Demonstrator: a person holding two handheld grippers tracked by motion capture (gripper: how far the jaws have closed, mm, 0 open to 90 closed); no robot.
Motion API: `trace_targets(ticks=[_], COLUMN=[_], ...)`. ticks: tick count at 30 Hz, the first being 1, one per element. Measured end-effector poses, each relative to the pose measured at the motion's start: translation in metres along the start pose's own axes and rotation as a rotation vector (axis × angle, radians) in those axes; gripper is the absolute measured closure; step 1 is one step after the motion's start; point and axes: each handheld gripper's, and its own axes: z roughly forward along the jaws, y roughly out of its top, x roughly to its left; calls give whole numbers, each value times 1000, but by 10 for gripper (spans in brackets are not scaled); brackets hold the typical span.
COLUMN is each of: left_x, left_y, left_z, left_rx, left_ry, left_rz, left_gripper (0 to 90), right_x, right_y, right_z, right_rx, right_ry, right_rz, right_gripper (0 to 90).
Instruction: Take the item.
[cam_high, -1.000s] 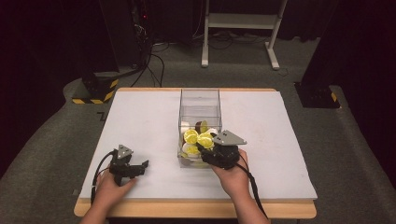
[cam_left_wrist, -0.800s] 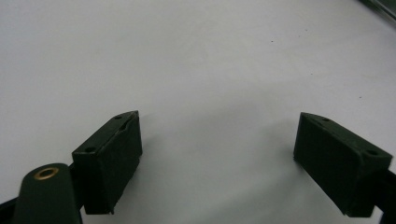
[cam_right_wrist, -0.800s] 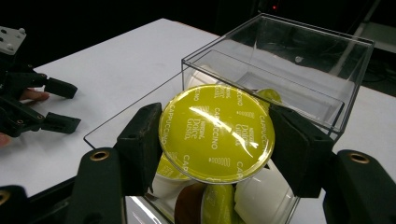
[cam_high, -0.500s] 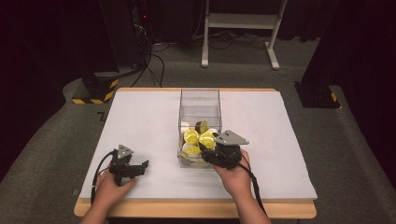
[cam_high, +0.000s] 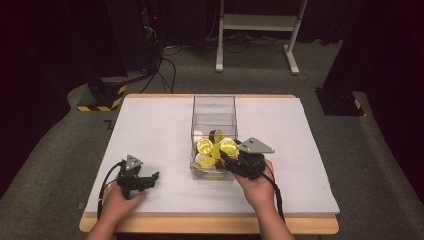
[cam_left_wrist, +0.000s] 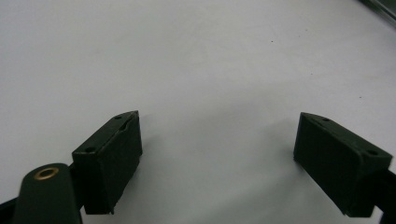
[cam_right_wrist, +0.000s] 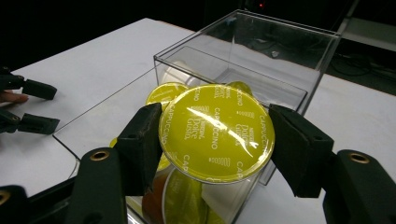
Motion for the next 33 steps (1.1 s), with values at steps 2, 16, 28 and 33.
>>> trace_targets(ticks=[2,16,28,33], left_x=[0,0,0,0], left_y=[0,0,0,0], left_z=[0,0,0,0], left_rx=[1,0,0,0], left_ry=[1,0,0,1], left_rz=[1,0,0,0], left_gripper=[155,155,155,155], right_x=[-3,-25,-46,-56], right_y=[0,-2,-5,-8], right_z=[-2,-9,-15,-17], right_rx=[-5,-23,-26,-22], right_ry=[-7,-52,-105,-137], right_rz=[4,45,71,83], right_gripper=[384,385,384,385])
